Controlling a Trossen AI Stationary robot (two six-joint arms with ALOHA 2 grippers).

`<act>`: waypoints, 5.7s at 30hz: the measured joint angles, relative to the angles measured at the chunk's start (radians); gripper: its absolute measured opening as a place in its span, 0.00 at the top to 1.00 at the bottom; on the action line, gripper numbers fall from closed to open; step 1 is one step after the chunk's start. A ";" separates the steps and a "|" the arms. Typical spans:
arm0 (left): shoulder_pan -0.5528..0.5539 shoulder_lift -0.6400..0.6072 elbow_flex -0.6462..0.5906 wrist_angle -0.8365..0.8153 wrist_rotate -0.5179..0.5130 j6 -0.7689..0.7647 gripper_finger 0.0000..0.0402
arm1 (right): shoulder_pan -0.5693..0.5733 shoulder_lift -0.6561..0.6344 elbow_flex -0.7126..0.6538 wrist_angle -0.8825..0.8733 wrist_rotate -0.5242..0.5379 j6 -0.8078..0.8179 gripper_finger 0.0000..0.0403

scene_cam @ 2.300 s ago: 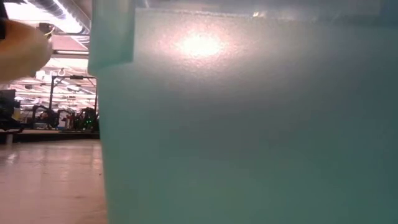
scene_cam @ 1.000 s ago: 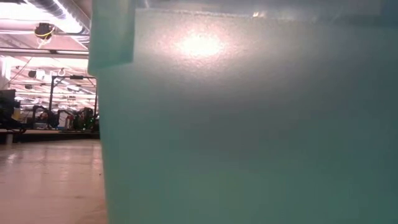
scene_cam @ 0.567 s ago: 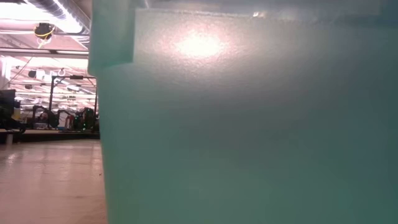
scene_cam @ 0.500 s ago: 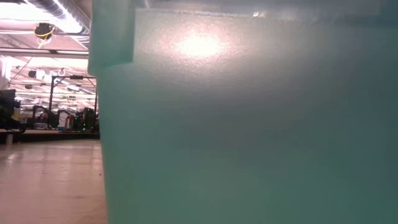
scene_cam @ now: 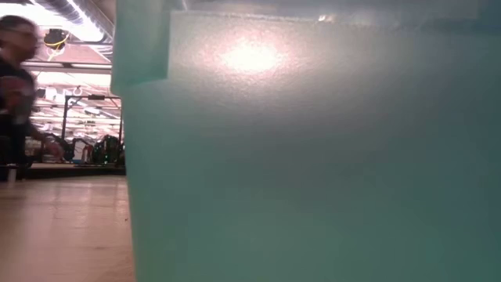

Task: Pick & Place Food Item
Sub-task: Put the yellow donut into the black bin, then put the red popcorn bag into the blue bin

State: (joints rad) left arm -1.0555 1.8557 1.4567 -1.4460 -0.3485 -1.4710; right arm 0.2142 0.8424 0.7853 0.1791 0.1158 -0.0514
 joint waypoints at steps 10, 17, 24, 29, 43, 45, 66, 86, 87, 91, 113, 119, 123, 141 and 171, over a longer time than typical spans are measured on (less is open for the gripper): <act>-0.001 0.000 0.000 -0.031 -0.007 -0.007 0.74 | 0.000 0.000 0.000 0.000 0.000 0.003 0.47; -0.002 -0.003 0.000 -0.099 0.023 -0.008 0.58 | 0.000 0.000 0.000 0.000 0.000 0.004 0.47; -0.002 -0.081 0.000 -0.125 -0.035 -0.015 0.51 | 0.000 0.000 0.000 0.001 0.000 -0.003 0.47; -0.002 -0.204 0.000 -0.126 -0.246 -0.035 0.51 | 0.000 0.000 0.000 0.047 0.000 -0.040 0.47; 0.148 -0.393 0.001 -0.125 -0.690 0.208 0.52 | 0.000 0.000 0.000 0.068 0.000 -0.094 0.47; 0.194 -0.393 0.001 -0.120 -0.715 0.256 0.52 | 0.000 0.000 0.000 0.068 0.000 -0.103 0.47; 0.727 -0.391 -0.531 1.583 -0.350 1.272 0.52 | -0.034 0.025 0.000 -0.082 0.416 -0.199 0.47; 0.893 -0.174 -0.569 1.783 -0.109 1.206 0.52 | -0.034 0.154 0.000 -0.411 0.601 0.281 0.47; 0.907 -0.165 -0.570 1.774 -0.100 1.171 0.52 | -0.034 0.159 0.000 -0.413 0.600 0.294 0.47; 0.941 -0.152 -0.567 1.783 -0.091 1.082 0.52 | -0.034 0.174 0.000 -0.405 0.601 0.306 0.47; 0.860 -0.157 -0.513 1.842 -0.096 1.115 0.52 | -0.034 0.171 0.000 -0.396 0.556 0.263 0.47; 0.861 -0.110 -0.512 1.705 -0.033 0.824 0.52 | -0.034 0.171 0.000 -0.396 0.556 0.260 0.47; 0.860 -0.034 -0.513 1.674 -0.044 0.700 0.52 | -0.034 0.171 0.000 -0.393 0.549 0.260 0.47; 0.864 0.042 -0.507 1.595 -0.164 0.314 0.49 | -0.034 0.171 0.000 -0.373 0.522 0.248 0.47; 0.960 0.083 -0.507 1.653 -0.026 0.247 0.48 | 0.020 0.171 0.000 -0.295 0.497 0.200 0.47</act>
State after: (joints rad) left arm -0.0955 1.9388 0.9501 0.2066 -0.3744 -1.2236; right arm 0.2340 1.0130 0.7853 -0.1158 0.6126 0.1486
